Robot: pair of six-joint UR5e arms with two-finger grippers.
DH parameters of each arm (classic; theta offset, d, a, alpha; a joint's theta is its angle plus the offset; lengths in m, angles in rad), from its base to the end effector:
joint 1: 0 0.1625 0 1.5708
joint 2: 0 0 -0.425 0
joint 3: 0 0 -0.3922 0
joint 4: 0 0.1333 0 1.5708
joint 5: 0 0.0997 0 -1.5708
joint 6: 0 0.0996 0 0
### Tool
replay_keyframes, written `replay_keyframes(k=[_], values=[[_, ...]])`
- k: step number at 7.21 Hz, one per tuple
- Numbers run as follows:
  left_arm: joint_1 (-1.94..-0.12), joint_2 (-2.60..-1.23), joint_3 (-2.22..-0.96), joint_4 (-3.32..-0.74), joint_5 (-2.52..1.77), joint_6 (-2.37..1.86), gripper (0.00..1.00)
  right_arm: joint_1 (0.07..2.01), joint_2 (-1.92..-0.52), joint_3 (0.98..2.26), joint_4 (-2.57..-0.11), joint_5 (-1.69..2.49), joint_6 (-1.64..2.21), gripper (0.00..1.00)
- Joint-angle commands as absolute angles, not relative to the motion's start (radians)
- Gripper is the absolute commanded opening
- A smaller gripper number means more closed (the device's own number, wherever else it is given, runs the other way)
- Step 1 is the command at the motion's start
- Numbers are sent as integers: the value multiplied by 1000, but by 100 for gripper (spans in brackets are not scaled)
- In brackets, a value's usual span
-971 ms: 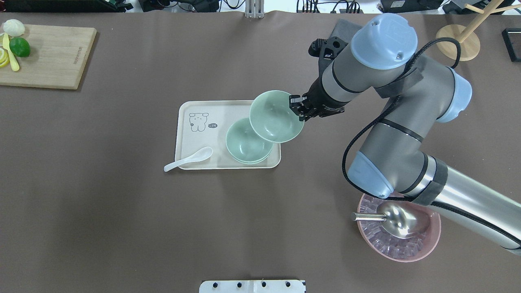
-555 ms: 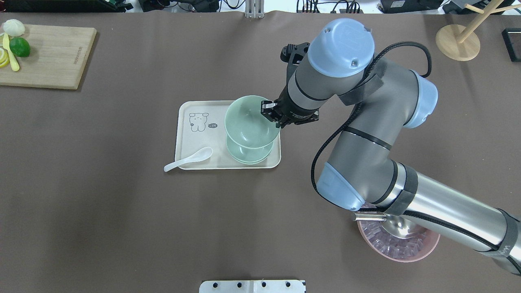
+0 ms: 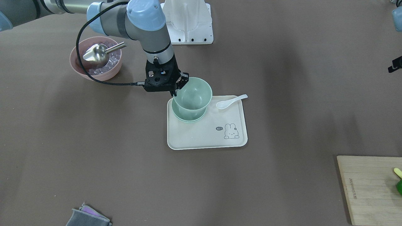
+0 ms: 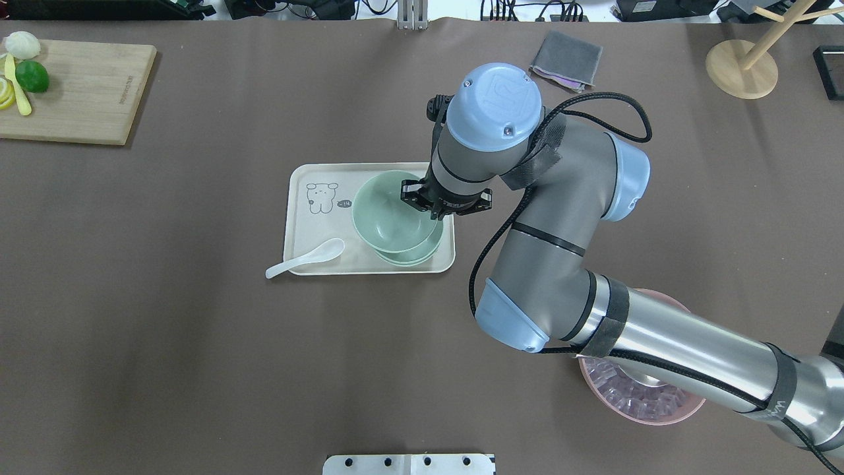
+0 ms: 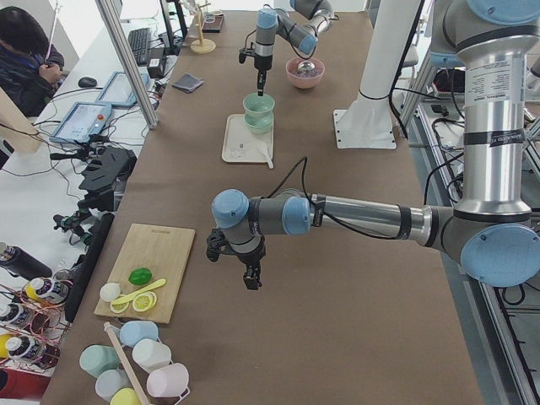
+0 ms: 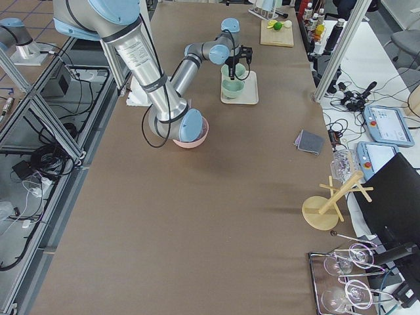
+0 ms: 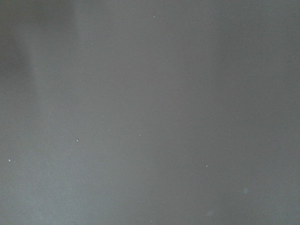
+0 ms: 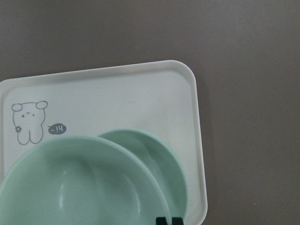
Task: Stack green bowls together
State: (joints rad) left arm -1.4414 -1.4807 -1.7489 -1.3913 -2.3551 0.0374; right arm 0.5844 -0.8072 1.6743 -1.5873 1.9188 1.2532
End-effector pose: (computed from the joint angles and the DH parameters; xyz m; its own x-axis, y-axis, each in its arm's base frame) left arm -0.0050 -0.4497 0.6306 0.7050 0.0643 -0.7063 -0.1550 0.9858 -0.0650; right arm -0.5155 -0.4601 0.1573 0.6178 0.0567 0.7843 -0.1178 0.9928 0.0211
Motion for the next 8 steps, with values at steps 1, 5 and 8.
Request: replay_keyframes(k=[1,5,8], values=[[-1442,-1479,-1749,-1391,-2355,37,98,577,-811,1657,-1586,1924,1247,0],[-1442,-1479,-1747,-1391,-2355,37,98,574,-825,1651,-1588,1930,1244,0],[-1442,-1479,-1747,-1391,-2356,37,98,575,-821,1651,-1588,1933,1244,0]])
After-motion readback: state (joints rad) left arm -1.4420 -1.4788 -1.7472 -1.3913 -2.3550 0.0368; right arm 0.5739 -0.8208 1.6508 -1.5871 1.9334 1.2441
